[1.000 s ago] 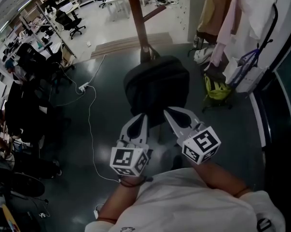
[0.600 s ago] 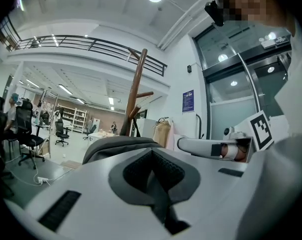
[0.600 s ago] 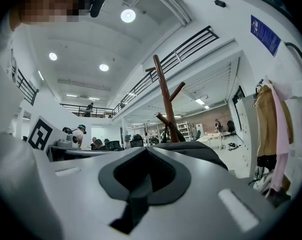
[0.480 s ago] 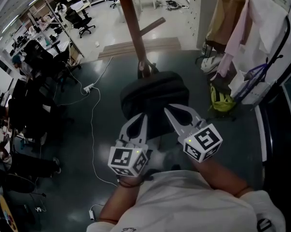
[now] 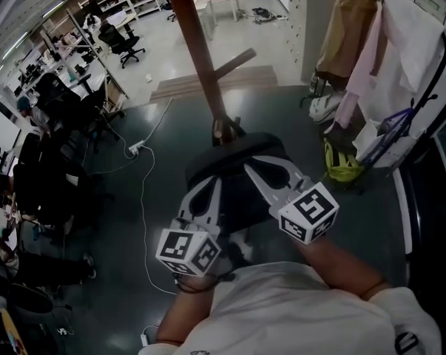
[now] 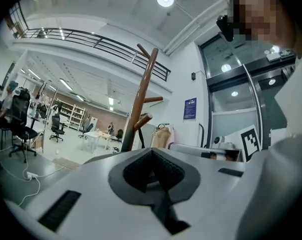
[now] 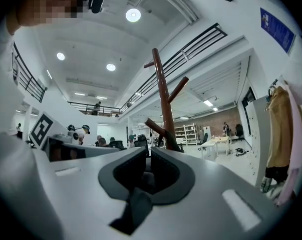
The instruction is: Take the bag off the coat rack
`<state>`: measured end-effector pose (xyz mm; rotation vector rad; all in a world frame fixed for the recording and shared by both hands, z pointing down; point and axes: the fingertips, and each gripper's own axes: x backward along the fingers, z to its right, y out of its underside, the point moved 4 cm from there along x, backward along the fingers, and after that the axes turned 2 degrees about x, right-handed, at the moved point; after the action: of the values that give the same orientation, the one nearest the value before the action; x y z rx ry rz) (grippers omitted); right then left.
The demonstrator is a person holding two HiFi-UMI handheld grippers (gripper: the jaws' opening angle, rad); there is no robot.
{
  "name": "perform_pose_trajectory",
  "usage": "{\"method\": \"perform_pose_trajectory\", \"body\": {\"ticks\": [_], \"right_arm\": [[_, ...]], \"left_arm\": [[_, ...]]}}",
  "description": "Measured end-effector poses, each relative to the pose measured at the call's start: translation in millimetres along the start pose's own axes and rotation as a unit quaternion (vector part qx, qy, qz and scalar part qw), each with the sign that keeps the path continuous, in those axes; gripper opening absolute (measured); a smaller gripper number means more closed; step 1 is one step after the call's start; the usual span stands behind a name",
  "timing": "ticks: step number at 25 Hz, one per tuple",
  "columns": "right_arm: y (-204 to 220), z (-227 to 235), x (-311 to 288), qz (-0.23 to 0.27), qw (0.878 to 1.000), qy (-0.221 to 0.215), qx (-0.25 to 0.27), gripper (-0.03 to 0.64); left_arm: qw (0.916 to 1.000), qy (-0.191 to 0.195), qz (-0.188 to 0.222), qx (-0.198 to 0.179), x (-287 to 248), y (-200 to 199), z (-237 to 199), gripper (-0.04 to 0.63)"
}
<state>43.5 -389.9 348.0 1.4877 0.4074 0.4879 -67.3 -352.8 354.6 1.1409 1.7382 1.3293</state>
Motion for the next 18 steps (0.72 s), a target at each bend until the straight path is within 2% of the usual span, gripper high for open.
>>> {"method": "perform_pose_trajectory", "body": {"ticks": [7, 18], "right_arm": [[-12.4, 18.2, -37.6, -0.003, 1.000, -0.003, 0.015, 0.015], [-22.5, 49.0, -75.9, -0.023, 0.999, 0.023, 0.041, 0.032]], "left_arm": [[0.9999, 0.014, 0.002, 0.000, -27.5, -25.7, -22.7, 0.006], [0.9996, 0.026, -0.006, -0.010, -53.2, -47.7, -53.4, 0.006]]}}
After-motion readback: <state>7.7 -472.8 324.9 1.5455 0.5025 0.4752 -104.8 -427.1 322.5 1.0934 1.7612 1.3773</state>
